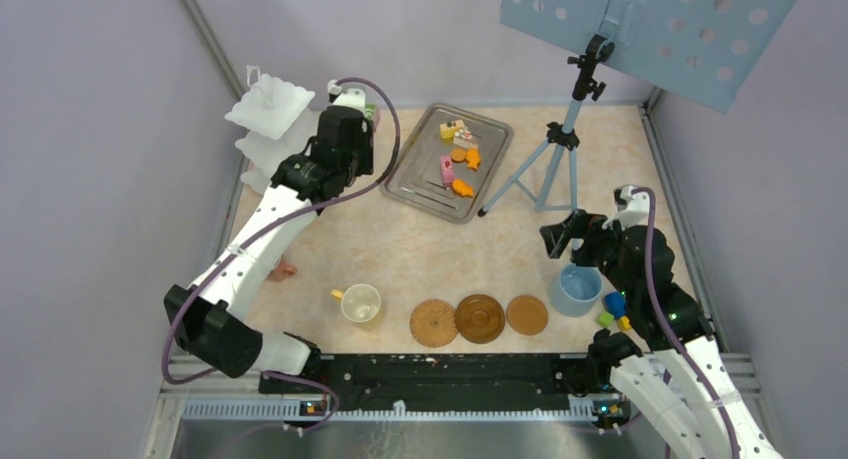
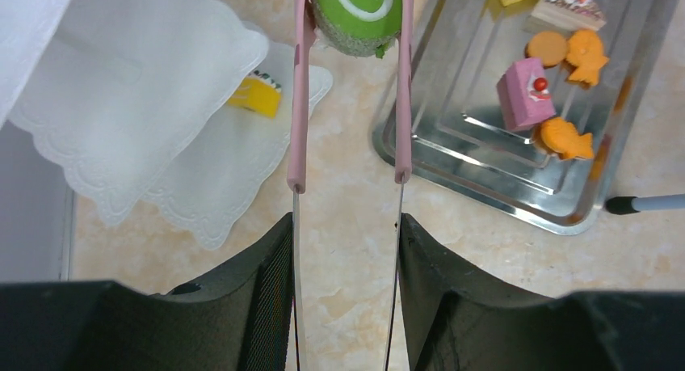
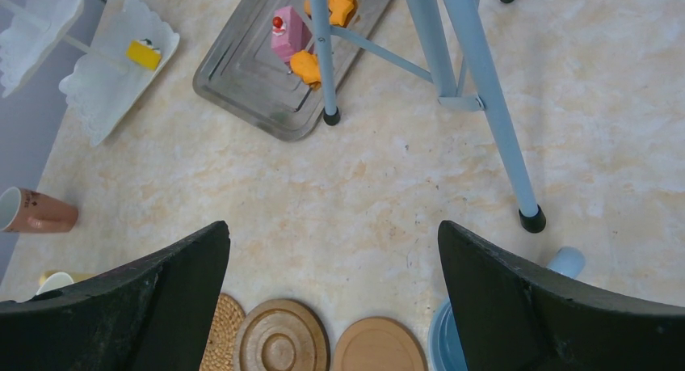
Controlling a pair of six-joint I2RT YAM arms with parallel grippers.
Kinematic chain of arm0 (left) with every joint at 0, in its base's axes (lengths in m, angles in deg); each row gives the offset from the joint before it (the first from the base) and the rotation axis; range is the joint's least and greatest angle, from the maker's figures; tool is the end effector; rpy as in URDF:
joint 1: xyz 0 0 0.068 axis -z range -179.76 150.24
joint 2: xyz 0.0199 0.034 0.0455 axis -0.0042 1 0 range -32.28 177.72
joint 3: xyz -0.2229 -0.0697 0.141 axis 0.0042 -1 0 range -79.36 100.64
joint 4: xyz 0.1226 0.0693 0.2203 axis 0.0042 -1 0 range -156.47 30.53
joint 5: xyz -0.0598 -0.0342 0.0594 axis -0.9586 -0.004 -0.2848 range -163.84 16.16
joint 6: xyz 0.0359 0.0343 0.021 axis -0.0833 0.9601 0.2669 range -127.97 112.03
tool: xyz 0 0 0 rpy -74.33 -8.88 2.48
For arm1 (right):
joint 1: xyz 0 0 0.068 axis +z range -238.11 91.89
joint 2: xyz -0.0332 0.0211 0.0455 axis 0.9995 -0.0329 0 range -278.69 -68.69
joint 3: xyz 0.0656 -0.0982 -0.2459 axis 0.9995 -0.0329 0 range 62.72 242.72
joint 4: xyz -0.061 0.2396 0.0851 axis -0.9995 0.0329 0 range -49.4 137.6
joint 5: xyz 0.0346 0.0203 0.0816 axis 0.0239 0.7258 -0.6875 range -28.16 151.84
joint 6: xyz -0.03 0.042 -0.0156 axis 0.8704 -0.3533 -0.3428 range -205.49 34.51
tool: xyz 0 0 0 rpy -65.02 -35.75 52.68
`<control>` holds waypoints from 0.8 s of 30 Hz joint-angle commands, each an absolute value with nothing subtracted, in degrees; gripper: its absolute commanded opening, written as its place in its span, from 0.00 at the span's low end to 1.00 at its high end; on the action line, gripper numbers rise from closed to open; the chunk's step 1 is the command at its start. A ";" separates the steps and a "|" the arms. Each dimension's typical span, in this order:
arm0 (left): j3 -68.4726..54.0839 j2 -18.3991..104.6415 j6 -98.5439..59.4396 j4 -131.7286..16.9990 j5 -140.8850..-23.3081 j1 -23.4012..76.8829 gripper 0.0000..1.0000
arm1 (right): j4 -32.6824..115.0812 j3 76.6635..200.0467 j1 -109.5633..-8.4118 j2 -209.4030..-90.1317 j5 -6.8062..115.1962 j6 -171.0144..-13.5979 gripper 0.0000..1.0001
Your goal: Serve the afternoon tea
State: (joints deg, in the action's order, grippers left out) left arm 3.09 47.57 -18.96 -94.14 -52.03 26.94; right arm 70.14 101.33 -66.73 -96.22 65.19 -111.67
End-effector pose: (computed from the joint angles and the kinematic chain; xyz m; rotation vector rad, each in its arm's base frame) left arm 0.2795 -0.1258 0.3876 0.0644 2.0854 0.0073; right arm 0.1114 0.0413 0.3068 0.1209 1.9209 0.5075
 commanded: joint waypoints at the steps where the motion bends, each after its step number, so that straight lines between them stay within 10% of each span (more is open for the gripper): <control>1: 0.33 44.50 -17.94 -93.31 -48.91 24.16 0.29 | 67.89 101.39 -66.14 -95.84 65.10 -111.46 0.98; 24: -4.07 47.73 -18.60 -82.64 -47.71 13.79 0.30 | 67.94 101.22 -66.14 -94.44 65.03 -111.76 0.99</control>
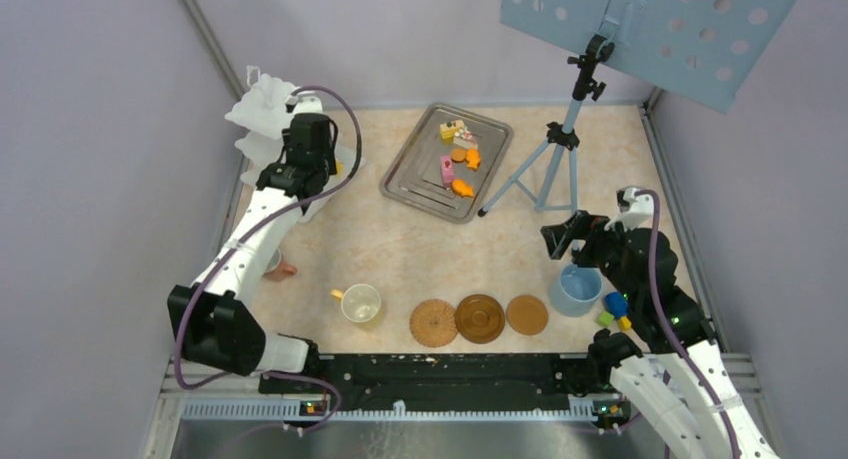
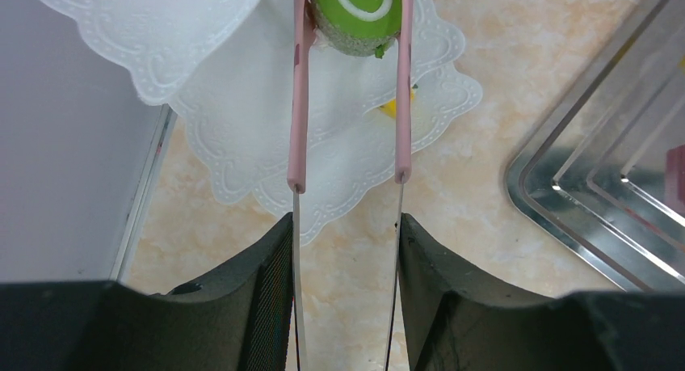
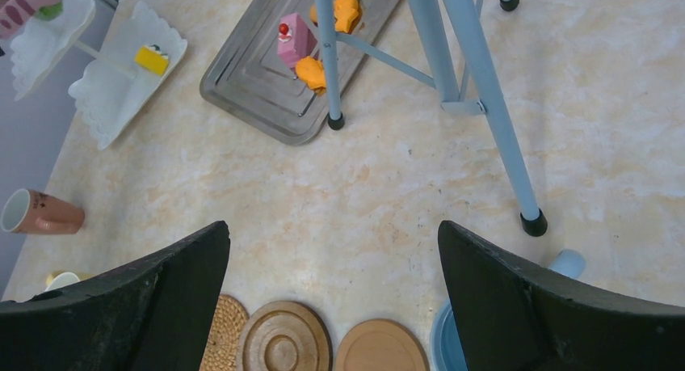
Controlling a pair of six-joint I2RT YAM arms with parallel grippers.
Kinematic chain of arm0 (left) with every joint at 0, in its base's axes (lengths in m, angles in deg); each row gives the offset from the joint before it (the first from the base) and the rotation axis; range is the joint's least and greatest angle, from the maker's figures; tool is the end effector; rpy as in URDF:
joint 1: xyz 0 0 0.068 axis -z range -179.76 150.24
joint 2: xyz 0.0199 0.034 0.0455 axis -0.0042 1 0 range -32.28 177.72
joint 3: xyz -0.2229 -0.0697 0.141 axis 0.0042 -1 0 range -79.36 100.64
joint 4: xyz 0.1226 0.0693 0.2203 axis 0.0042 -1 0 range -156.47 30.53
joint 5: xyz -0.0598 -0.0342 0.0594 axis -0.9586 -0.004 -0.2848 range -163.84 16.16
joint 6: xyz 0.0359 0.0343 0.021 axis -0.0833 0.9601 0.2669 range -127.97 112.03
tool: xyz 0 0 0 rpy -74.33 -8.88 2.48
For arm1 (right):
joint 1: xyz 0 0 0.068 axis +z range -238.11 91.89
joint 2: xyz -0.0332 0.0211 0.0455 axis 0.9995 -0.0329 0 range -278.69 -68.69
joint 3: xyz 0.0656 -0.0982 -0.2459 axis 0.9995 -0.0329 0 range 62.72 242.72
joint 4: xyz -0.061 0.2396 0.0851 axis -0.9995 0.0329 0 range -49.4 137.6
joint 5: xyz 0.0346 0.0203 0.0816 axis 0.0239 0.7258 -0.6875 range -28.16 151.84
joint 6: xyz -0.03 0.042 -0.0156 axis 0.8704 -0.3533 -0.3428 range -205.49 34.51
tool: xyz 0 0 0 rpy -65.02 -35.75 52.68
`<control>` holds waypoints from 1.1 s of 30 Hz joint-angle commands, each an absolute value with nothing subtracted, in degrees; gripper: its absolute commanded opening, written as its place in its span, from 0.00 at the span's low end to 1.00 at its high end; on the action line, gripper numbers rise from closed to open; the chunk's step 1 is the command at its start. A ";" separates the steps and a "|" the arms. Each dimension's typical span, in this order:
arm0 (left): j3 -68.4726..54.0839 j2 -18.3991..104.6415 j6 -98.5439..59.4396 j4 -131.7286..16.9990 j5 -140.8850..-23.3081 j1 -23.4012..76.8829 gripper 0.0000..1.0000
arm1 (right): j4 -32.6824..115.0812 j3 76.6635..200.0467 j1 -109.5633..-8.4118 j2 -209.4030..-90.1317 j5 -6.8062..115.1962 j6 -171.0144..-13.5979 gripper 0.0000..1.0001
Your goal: Serve the afternoon tea
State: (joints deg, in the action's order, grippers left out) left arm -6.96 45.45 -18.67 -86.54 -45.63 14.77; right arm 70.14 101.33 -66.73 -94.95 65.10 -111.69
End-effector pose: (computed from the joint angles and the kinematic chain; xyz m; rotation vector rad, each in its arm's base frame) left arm 0.2970 -0.0596 0.3520 -0.2148 2.0615 0.2569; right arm 0.1074 0.0398 0.3090 0.1197 1.8992 0.5164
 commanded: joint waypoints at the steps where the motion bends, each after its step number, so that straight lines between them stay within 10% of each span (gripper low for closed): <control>1: -3.82 48.26 -18.79 -82.73 -47.84 13.58 0.30 | 67.87 101.14 -66.12 -94.45 65.01 -111.73 0.98; 26: 0.52 46.92 -20.16 -88.57 -47.08 12.64 0.64 | 67.75 101.04 -66.14 -94.47 65.15 -111.85 0.98; 33: 0.90 44.81 -20.45 -89.07 -54.50 12.72 0.57 | 67.82 101.13 -66.14 -94.56 64.96 -111.81 0.98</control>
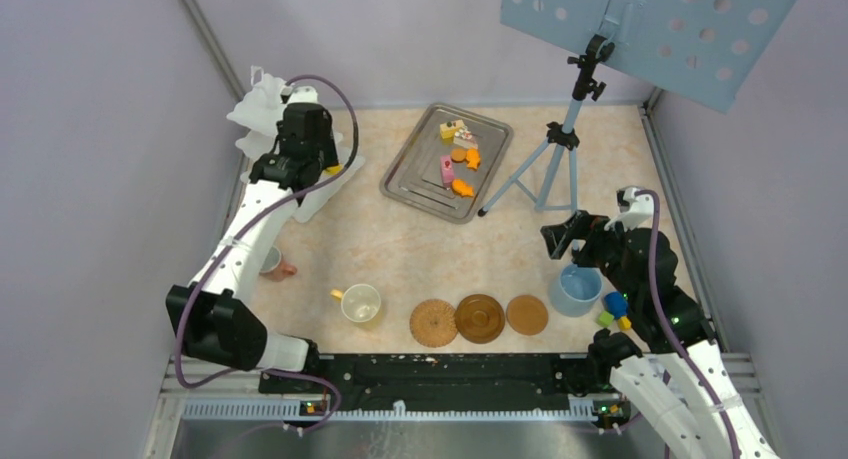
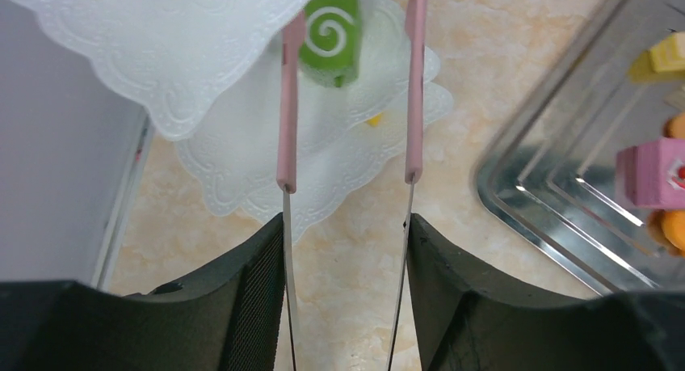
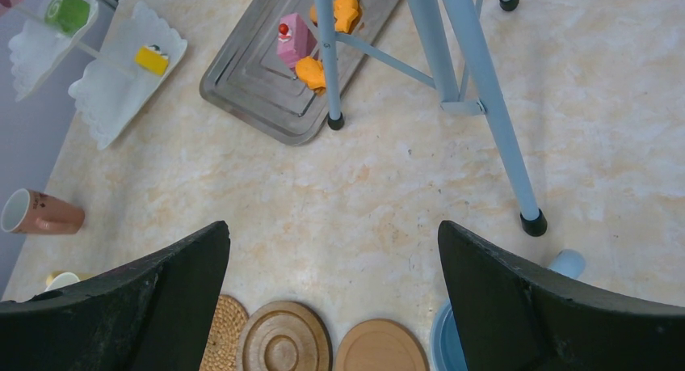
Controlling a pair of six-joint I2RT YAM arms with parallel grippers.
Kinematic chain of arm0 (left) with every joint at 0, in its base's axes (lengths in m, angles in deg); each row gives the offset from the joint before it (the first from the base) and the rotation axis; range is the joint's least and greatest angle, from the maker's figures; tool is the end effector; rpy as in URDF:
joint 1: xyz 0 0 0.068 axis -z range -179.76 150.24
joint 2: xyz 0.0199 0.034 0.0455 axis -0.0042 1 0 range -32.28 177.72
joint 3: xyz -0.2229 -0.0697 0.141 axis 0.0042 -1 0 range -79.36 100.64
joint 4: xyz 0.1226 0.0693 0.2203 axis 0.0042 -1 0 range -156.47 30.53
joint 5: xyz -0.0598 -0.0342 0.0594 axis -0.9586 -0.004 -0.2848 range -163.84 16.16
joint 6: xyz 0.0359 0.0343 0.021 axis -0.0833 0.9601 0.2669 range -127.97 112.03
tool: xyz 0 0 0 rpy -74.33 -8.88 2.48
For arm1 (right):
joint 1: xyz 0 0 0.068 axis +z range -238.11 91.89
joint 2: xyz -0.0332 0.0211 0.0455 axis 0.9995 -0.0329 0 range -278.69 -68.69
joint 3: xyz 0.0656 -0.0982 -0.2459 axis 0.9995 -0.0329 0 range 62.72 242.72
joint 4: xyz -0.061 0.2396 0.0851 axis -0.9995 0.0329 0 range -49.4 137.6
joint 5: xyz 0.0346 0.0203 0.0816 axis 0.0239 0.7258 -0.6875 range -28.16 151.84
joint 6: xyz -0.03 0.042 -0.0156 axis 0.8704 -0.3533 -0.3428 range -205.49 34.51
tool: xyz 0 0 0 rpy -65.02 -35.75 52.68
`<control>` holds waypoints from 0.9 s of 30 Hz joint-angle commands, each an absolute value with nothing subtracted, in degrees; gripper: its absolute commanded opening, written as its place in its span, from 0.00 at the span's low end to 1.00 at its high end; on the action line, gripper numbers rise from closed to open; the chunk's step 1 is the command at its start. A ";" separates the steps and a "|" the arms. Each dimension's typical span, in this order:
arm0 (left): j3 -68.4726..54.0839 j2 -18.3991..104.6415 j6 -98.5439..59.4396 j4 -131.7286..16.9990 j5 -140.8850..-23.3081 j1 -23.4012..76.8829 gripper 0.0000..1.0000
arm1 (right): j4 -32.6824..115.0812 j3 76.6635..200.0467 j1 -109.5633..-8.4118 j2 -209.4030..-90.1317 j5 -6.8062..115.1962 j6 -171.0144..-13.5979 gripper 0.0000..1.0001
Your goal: Serve the afternoon tea
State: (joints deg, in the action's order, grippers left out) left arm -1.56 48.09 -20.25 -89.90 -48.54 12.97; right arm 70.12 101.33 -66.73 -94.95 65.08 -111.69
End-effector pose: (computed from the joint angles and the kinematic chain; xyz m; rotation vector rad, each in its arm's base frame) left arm 0.3080 -0.0540 0.3650 -0.2449 2.0782 0.2109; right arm 0.1074 0.0398 0.3090 0.1195 1.8989 0.5168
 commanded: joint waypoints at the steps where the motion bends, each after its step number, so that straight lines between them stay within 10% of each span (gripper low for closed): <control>1: 0.74 44.41 -19.66 -88.43 -60.10 12.72 0.56 | 67.85 101.13 -66.14 -94.53 64.92 -111.83 0.98; 8: -2.86 42.66 -21.40 -84.96 -78.09 17.08 0.55 | 67.70 101.13 -66.14 -94.93 64.98 -111.69 0.98; 27: -6.02 57.22 -40.70 -78.83 -56.07 41.04 0.62 | 67.78 101.13 -66.14 -95.17 64.61 -111.66 0.98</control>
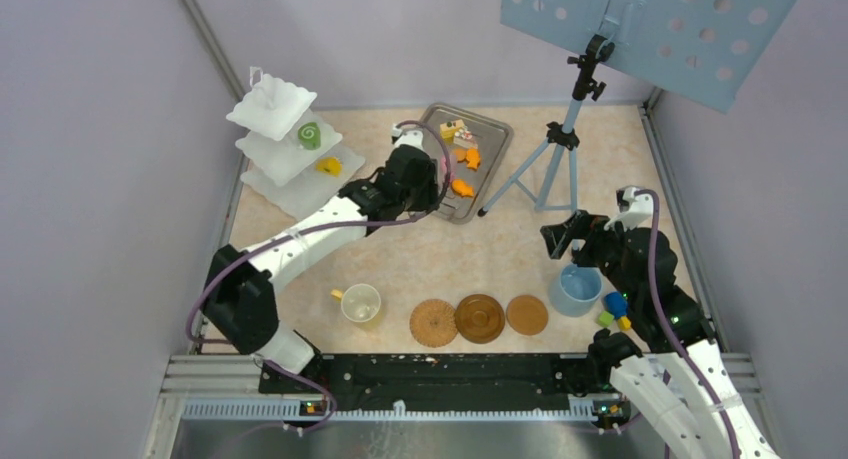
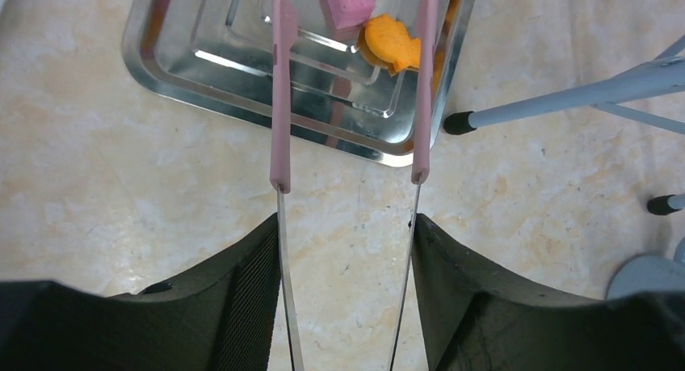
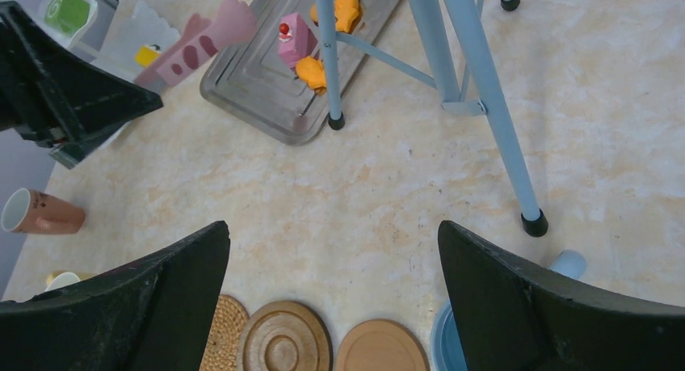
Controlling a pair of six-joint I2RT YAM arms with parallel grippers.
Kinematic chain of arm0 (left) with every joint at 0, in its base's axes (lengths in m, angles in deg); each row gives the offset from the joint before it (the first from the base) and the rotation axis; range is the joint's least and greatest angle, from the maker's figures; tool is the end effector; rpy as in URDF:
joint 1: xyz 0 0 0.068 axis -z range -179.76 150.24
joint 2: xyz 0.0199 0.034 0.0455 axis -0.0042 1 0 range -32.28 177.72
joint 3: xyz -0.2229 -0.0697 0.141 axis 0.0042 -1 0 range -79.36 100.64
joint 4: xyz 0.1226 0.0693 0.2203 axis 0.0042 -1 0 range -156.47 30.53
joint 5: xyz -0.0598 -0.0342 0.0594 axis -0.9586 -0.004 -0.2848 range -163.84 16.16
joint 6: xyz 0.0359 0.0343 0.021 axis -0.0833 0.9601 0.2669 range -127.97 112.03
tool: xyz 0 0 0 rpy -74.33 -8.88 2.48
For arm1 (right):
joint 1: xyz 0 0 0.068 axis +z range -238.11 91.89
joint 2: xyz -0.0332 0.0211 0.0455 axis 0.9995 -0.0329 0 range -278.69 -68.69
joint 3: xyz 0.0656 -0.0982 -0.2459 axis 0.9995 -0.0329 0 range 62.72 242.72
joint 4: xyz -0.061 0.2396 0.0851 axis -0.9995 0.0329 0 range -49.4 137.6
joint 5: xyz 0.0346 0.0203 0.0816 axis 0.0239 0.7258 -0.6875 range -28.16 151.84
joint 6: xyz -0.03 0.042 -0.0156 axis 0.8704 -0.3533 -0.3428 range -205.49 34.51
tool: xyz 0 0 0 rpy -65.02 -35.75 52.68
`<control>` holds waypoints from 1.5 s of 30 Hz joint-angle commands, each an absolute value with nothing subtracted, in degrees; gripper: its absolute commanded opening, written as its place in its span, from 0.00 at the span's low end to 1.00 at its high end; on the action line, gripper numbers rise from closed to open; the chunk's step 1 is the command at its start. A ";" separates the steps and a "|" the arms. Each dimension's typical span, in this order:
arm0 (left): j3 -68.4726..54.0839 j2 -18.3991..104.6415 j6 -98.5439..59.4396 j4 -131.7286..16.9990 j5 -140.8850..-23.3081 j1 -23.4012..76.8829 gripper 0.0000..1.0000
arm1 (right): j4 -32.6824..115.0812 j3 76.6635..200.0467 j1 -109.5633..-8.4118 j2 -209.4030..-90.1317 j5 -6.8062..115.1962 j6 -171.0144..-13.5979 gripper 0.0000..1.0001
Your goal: Serve the afternoon tea
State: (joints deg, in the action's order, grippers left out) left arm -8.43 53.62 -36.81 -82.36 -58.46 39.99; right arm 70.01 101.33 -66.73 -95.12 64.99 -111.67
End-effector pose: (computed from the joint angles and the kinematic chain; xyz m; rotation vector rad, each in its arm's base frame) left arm 0.2666 -0.2094 0.3051 0.0652 2.2275 -0.3649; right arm 0.1079 0.0401 0.3089 0.1181 1.9002 0.5177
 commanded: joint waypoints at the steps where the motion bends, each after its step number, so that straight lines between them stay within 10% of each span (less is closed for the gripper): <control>1: -5.81 58.10 -41.23 -78.88 -55.90 41.29 0.62 | 67.83 101.13 -66.13 -95.21 64.53 -111.68 0.98; 30: 2.92 75.11 -41.37 -77.93 -48.54 41.94 0.58 | 67.84 100.96 -66.14 -95.07 64.74 -112.00 0.98; 45: 4.15 74.97 -38.37 -80.03 -43.76 41.92 0.29 | 68.09 101.05 -66.14 -94.91 64.44 -112.24 0.98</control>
